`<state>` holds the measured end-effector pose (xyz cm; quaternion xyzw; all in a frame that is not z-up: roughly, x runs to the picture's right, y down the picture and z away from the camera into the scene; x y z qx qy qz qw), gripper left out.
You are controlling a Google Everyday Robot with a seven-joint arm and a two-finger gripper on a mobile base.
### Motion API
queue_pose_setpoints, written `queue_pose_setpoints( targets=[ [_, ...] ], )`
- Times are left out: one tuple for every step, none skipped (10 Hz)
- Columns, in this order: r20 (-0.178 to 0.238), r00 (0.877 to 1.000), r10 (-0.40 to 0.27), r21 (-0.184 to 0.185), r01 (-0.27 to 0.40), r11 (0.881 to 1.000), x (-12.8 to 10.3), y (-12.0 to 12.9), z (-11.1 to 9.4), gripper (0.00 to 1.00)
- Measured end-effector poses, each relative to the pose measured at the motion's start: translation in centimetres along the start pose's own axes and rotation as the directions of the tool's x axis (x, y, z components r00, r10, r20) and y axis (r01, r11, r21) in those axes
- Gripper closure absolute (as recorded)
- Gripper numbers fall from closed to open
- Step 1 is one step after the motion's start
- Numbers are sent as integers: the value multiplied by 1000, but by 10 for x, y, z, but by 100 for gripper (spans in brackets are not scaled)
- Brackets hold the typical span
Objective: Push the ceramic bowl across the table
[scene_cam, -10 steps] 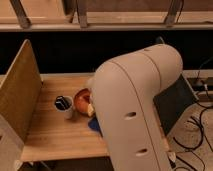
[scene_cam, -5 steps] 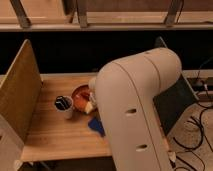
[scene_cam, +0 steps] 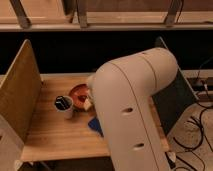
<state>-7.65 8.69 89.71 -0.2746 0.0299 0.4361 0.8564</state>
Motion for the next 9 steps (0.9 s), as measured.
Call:
queue_pose_setpoints(
  targets=[
    [12,1000,-19,6,19,1000,-8,1,-4,37],
    [24,999,-27,9,27,1000,-13,-2,-7,37],
    [48,998,-35,13,35,999,-21,-9,-12,37],
    [63,997,-34,15,34,999,-25,-14,-16,37],
    [91,995,-31,26,28,999,-31,-22,-27,37],
    [116,993,-27,43,22,999,-34,-29,-41,37],
    [148,989,-12,73,1,997,-31,-40,-62,37],
    [176,984,13,98,-30,995,-22,-50,-82,37],
    [203,978,56,120,-82,989,-3,-62,-104,37]
  ],
)
